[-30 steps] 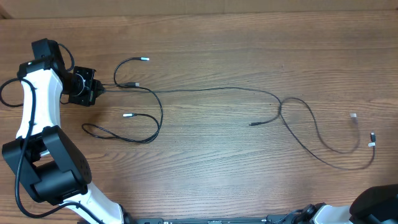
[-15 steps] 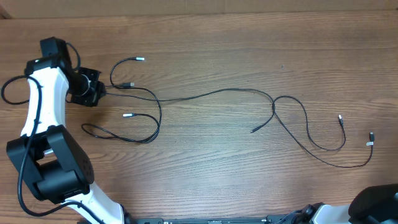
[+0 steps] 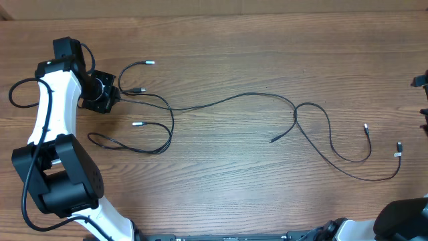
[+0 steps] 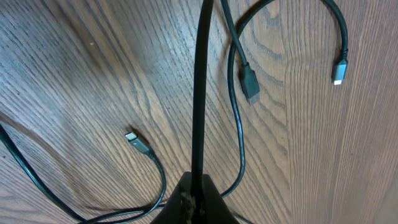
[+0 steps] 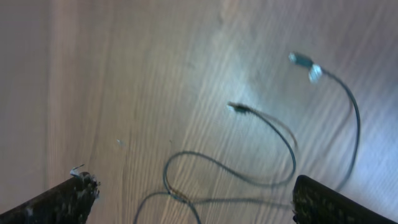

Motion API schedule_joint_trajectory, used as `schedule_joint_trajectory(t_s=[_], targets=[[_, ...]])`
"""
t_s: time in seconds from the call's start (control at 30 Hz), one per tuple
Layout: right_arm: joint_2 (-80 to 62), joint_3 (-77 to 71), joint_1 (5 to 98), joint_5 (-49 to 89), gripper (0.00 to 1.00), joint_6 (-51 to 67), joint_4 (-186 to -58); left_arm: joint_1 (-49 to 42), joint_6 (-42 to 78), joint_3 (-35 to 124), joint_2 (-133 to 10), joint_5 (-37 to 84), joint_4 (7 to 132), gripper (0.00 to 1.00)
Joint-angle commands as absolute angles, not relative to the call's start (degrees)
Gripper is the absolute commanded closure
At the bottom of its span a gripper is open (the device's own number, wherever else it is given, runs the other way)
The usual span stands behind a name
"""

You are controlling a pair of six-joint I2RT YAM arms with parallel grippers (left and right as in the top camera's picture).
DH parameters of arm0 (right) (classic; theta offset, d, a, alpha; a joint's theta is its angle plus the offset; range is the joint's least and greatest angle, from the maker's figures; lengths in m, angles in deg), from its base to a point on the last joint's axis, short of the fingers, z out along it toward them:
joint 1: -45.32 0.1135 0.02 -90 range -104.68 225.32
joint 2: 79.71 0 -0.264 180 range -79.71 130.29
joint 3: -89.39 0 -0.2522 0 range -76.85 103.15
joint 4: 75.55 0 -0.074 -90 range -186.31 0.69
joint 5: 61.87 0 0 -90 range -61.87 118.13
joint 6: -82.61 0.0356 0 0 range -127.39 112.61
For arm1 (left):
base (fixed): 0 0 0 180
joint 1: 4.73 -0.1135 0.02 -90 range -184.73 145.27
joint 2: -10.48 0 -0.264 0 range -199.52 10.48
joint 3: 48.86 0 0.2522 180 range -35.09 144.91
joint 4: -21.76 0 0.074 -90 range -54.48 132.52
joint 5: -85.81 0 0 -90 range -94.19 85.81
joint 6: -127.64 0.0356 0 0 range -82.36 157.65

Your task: Untangle cables

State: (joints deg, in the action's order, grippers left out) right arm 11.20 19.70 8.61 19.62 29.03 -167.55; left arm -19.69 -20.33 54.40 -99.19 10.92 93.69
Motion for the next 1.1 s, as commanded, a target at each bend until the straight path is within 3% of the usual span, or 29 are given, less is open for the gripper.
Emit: schedule_joint_trajectory(t_s=[0.0,1.07], targets=[[11.0,19.7,8.6,20.6,0.00,31.6,-170.1,-19.1,-19.1,54.3,-98.9,10.5,93.8,0.96],[10.9,-13.0,9.7,19.0,0.00,43.7,-166.1,-16.3,-18.9,54.2,-98.9,10.2,93.6,0.96]])
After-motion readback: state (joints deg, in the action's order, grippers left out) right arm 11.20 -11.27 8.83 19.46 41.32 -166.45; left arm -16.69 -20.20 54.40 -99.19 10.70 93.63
